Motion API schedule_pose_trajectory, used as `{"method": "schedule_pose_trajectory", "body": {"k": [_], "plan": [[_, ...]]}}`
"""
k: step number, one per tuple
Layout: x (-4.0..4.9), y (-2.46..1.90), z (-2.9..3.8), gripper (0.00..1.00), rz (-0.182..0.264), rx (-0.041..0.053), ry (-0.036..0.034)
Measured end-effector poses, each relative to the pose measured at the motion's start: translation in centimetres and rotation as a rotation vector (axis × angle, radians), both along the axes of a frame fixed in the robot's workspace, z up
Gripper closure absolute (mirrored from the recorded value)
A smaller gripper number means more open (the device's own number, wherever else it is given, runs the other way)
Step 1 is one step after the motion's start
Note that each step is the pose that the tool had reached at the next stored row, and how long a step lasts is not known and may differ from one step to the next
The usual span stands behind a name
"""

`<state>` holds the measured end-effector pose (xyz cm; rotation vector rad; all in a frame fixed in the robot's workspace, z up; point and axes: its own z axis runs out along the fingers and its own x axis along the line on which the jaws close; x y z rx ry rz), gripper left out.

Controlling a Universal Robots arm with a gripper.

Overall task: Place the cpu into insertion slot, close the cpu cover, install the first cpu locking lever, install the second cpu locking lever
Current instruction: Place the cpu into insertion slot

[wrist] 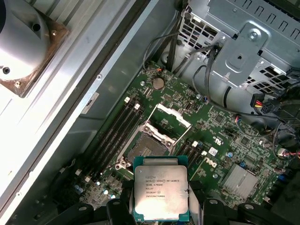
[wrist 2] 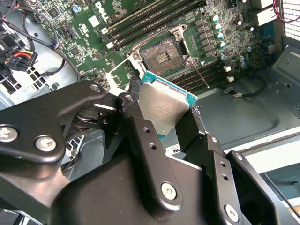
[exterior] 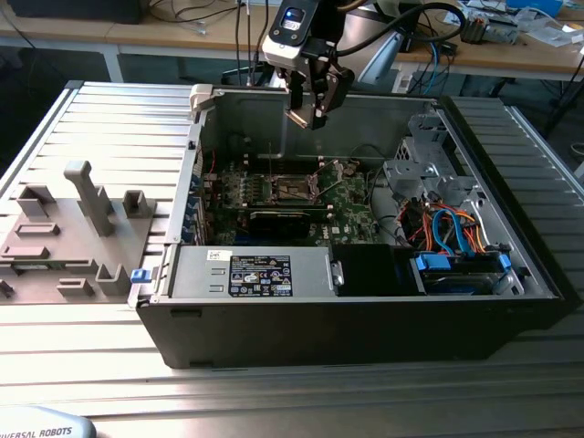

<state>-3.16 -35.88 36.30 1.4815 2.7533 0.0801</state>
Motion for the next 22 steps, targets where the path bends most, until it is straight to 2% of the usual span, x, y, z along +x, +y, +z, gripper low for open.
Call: {"method": "schedule_pose_trajectory", "body": {"k": [22], "plan": [[0.0, 0.0, 0.0, 0.46, -0.015, -0.0001, 0.0]]}}
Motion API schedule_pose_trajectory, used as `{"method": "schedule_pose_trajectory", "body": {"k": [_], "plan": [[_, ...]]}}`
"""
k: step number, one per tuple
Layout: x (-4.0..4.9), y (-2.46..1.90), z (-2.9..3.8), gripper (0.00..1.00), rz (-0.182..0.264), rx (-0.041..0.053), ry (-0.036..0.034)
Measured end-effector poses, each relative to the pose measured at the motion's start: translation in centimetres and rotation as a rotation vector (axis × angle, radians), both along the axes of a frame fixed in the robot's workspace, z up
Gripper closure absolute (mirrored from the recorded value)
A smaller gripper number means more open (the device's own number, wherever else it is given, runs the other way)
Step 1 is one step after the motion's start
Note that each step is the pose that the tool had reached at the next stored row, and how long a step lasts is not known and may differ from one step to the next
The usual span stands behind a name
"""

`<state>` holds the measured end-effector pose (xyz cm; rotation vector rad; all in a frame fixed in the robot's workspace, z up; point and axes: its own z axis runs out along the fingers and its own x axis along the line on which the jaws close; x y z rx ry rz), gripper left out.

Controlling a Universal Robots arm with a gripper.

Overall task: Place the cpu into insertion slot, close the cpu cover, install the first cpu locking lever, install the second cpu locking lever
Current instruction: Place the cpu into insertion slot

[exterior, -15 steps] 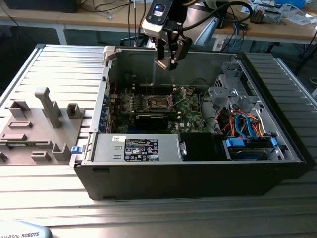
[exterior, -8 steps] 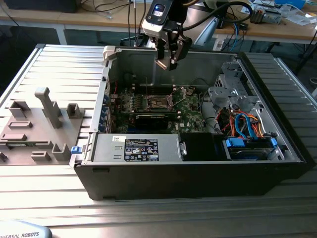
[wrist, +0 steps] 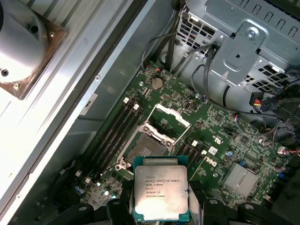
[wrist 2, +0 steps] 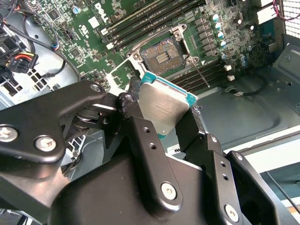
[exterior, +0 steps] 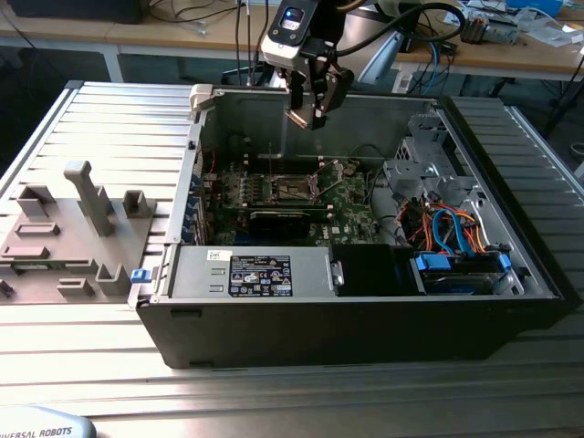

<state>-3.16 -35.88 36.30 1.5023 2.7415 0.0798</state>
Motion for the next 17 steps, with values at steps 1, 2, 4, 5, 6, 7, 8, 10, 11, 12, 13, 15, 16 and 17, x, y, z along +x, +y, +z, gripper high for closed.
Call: {"method": "schedule_pose_trajectory", "body": {"k": [1, 2, 4, 5, 6, 7, 8, 10, 11, 12, 13, 15, 16, 17], "plan": [[0.0, 0.0, 0.0, 0.46, 0.0, 0.0, 0.0], [0.0, 0.0, 0.0, 0.46, -0.001, 0.0, 0.0], [0.0, 0.0, 0.0, 0.46, -0.002, 0.0, 0.0001], [0.0, 0.0, 0.0, 0.46, -0.003, 0.0, 0.0], [0.0, 0.0, 0.0, 0.46, -0.003, 0.0, 0.0], [0.0, 0.0, 0.0, 0.46, -0.004, 0.0, 0.0001], [0.0, 0.0, 0.0, 0.46, -0.004, 0.0, 0.0001], [0.0, 0.0, 0.0, 0.46, -0.005, 0.0, 0.0], [0.0, 0.0, 0.0, 0.46, -0.006, -0.0001, 0.0001], [0.0, 0.0, 0.0, 0.46, -0.006, 0.0, 0.0001], [0.0, 0.0, 0.0, 0.46, -0.007, 0.0, 0.0001], [0.0, 0.0, 0.0, 0.46, -0.008, 0.0, 0.0], [0.0, 0.0, 0.0, 0.46, -0.008, 0.0, 0.0], [0.0, 0.0, 0.0, 0.46, -0.009, 0.0, 0.0001]]}}
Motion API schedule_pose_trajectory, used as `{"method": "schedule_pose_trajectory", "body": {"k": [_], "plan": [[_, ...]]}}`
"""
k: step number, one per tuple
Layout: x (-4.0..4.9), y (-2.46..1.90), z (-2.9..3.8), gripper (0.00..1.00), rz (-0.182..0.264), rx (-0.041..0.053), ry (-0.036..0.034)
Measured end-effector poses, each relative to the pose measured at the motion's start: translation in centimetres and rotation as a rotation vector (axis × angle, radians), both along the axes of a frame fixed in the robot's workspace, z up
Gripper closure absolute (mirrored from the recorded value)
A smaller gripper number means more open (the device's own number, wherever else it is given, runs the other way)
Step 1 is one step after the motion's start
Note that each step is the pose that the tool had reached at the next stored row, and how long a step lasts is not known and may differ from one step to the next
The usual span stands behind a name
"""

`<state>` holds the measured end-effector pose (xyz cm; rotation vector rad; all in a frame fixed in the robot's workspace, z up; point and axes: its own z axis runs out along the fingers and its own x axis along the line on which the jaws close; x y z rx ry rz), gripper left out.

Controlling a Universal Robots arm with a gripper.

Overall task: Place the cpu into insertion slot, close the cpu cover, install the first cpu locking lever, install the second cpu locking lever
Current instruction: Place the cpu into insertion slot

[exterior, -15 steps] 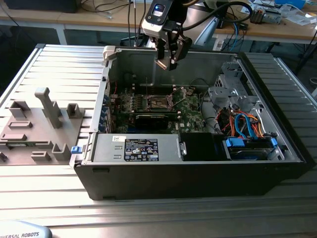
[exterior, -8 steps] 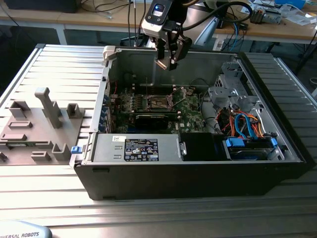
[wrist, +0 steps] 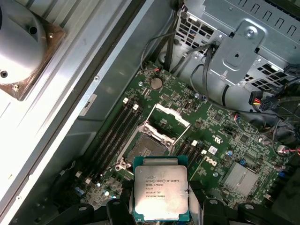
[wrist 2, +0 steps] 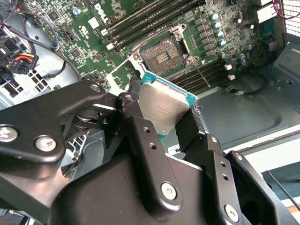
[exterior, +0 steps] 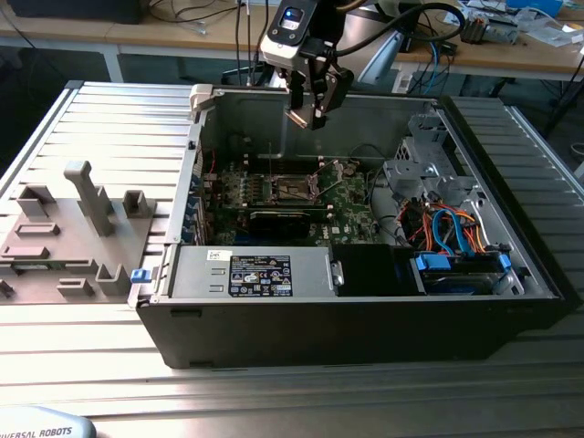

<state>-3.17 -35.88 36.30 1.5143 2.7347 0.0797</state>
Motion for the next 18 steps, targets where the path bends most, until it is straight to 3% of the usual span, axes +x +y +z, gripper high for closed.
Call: {"method": "schedule_pose_trajectory", "body": {"k": [18], "plan": [[0.0, 0.0, 0.0, 0.46, -0.009, 0.0, 0.0]]}}
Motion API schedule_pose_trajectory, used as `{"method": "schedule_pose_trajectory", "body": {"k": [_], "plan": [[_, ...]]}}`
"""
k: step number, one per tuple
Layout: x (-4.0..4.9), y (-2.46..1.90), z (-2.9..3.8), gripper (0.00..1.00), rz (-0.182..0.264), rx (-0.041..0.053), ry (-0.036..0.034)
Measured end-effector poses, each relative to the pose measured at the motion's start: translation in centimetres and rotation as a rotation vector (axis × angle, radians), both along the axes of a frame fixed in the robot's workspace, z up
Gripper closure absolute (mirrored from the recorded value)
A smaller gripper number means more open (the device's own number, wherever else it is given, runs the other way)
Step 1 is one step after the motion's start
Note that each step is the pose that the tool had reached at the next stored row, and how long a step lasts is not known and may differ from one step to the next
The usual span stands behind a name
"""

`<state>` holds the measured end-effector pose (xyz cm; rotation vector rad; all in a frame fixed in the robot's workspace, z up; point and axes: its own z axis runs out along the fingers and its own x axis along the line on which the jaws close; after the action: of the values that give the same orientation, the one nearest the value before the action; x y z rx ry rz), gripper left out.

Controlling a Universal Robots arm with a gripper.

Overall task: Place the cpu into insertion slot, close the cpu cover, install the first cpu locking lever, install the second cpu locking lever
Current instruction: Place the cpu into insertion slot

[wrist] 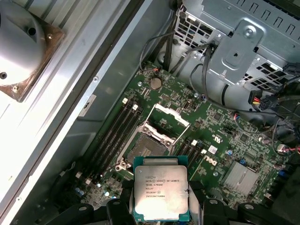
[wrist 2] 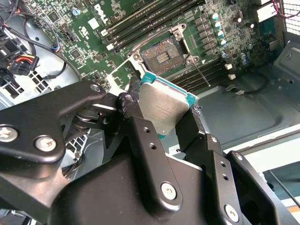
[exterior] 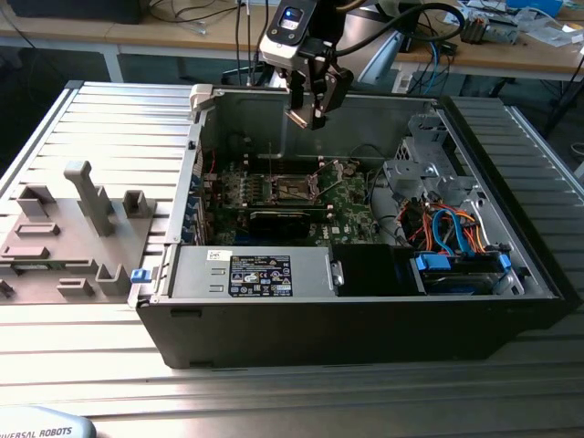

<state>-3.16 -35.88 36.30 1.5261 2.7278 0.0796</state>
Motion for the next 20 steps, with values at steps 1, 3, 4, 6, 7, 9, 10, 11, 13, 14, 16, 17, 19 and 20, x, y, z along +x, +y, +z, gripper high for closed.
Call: {"method": "schedule_pose_trajectory", "body": {"k": [1, 3, 4, 6, 7, 9, 10, 11, 13, 14, 16, 17, 19, 20], "plan": [[0.0, 0.0, 0.0, 0.46, -0.002, 0.0, 0.0], [0.0, 0.0, 0.0, 0.46, -0.005, 0.0, 0.0], [0.0, 0.0, 0.0, 0.46, -0.007, 0.0001, 0.0], [0.0, 0.0, 0.0, 0.46, -0.009, 0.0, 0.0], [0.0, 0.0, 0.0, 0.46, -0.01, 0.0, 0.0], [0.0, 0.0, 0.0, 0.46, -0.011, 0.0, 0.0], [0.0, 0.0, 0.0, 0.46, -0.011, 0.0, 0.0001], [0.0, 0.0, 0.0, 0.46, -0.012, 0.0, 0.0], [0.0, 0.0, 0.0, 0.46, -0.013, 0.0, 0.0001], [0.0, 0.0, 0.0, 0.46, -0.014, 0.0, 0.0001], [0.0, 0.0, 0.0, 0.46, -0.015, 0.0, 0.0], [0.0, 0.0, 0.0, 0.46, -0.015, 0.0, 0.0], [0.0, 0.0, 0.0, 0.46, -0.017, 0.0, 0.0], [0.0, 0.0, 0.0, 0.46, -0.017, 0.0, 0.0001]]}}
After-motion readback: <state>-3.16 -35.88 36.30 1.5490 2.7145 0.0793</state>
